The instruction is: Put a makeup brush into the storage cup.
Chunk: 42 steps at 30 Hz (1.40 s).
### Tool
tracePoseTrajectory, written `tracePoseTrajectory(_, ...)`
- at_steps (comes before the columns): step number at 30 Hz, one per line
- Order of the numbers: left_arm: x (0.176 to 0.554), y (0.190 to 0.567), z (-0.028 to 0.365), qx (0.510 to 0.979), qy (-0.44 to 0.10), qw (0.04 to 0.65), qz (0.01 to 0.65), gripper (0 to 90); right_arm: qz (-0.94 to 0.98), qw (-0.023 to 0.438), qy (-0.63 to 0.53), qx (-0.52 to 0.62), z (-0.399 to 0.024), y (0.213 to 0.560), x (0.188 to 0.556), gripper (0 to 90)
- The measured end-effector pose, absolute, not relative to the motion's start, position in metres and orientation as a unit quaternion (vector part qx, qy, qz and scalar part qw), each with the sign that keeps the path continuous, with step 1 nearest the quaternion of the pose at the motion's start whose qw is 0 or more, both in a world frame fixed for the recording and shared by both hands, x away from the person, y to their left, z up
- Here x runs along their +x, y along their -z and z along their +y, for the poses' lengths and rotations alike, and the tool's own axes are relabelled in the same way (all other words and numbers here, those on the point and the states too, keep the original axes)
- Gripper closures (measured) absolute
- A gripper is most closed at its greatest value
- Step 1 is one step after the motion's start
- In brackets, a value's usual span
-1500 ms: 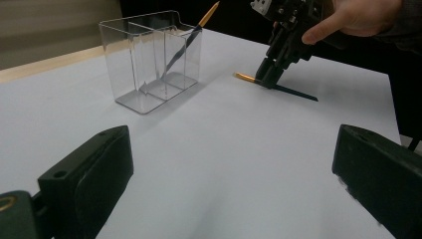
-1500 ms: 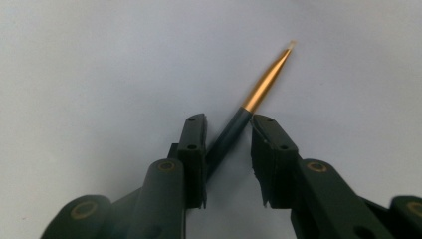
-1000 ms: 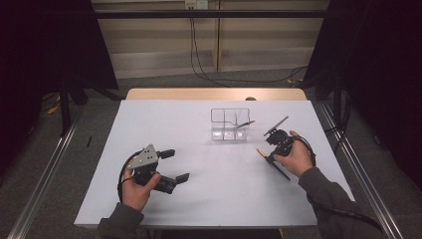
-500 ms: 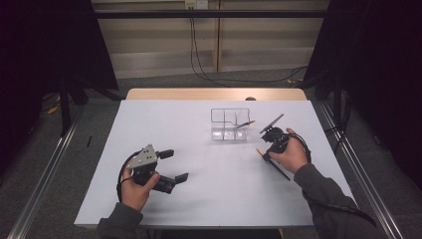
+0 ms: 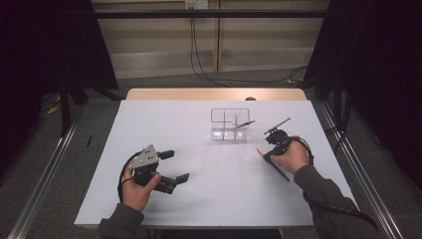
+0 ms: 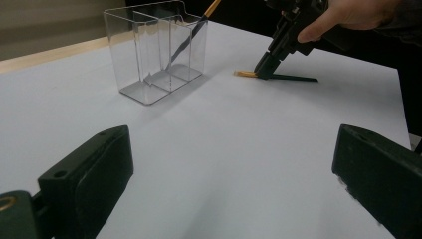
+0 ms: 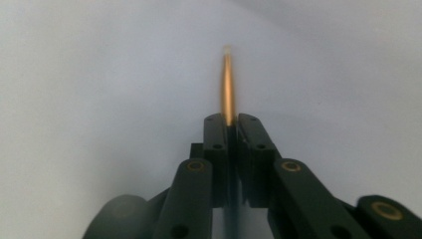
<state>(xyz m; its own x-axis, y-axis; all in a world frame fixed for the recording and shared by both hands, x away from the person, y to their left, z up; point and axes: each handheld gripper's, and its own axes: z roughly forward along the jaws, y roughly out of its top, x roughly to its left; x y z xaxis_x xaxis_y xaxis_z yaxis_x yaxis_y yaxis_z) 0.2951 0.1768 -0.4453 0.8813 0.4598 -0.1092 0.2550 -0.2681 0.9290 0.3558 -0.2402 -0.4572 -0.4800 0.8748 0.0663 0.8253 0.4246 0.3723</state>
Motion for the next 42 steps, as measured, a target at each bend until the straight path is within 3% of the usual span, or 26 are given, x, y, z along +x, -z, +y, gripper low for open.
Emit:
tracePoseTrajectory(12,0.296,0.445,0.177,0.791,-0.091,0.563,0.222,2.5,0.830,0.061,-0.194,0.519,-0.244,0.456,0.355,84.8)
tracePoseTrajectory(42,0.293,0.441,0.182,0.790,-0.101,0.562,0.225,2.6,0.766,0.146,-0.358,0.513,-0.254,0.429,0.349,84.8)
